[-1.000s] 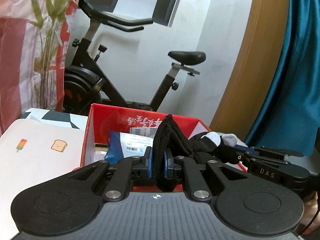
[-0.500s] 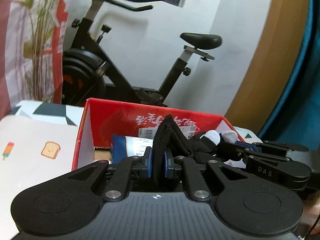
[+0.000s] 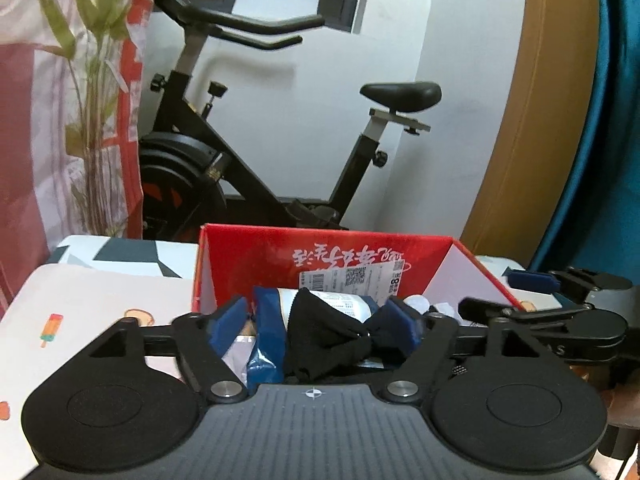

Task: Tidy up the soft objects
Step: 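Open both tools to drop the glove into the red box, then move both tools back to the green knitted pouch beside the box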

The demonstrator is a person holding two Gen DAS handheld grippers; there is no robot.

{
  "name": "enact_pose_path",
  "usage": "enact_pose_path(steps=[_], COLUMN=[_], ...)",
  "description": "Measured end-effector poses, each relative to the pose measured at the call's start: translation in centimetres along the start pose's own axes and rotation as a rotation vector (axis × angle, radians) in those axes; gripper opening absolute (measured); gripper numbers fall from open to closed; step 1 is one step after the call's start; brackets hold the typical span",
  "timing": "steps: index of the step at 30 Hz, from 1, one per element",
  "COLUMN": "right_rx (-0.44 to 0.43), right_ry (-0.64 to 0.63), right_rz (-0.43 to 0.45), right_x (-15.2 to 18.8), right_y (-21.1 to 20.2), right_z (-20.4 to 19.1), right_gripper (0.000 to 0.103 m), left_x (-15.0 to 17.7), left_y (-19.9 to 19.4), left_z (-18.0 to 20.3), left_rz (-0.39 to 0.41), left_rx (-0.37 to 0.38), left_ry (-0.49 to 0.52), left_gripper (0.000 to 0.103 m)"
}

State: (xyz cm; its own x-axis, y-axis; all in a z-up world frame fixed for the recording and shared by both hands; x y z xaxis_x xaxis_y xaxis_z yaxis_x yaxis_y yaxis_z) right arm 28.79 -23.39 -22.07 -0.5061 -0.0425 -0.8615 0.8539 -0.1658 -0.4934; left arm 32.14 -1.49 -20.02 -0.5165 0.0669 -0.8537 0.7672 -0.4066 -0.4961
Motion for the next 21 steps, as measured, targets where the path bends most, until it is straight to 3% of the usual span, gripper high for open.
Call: enact_pose_path(steps=[6, 8, 14, 21], right_rx=[-0.005, -0.019, -0.048, -0.040], right_ry=[0.004, 0.021, 0.083, 0.146], right_rz=[0.026, 0.030, 0.025, 0.052], right_x=[0.2, 0.4, 1.2, 3.9], right_y=[-2.4, -3.2, -5.0, -7.5], right_z=[-0.4, -0.4, -0.7, -1.1], right_gripper=[0.102, 0.103, 0.103, 0.103], left_x=[0.2, 0.4, 1.1, 3.0], left_y=[-2.7, -3.6, -6.0, -8.7], left_z=[-0.2, -0.4, -0.4, -1.3], left_rz=[0.039, 0.041, 0.036, 0.033], left_rx=[-0.020, -0.030, -0.108, -0.115], left_ry=[-0.023, -0.024, 0.011, -0.023], left_gripper=[0.099, 0.103, 0.103, 0.103])
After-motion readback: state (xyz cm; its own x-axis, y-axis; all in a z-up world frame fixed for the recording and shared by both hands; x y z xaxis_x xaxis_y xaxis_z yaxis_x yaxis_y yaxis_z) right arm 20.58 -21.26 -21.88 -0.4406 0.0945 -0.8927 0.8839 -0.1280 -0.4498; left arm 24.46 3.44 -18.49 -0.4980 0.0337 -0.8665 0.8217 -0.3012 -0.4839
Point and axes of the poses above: each gripper's, at about its wrist camera, not at the fingertips, and y roughly the way its jaws point, z to its right, x to its underside, the point moved 4 cm from there along y, roughly the way its jaws point
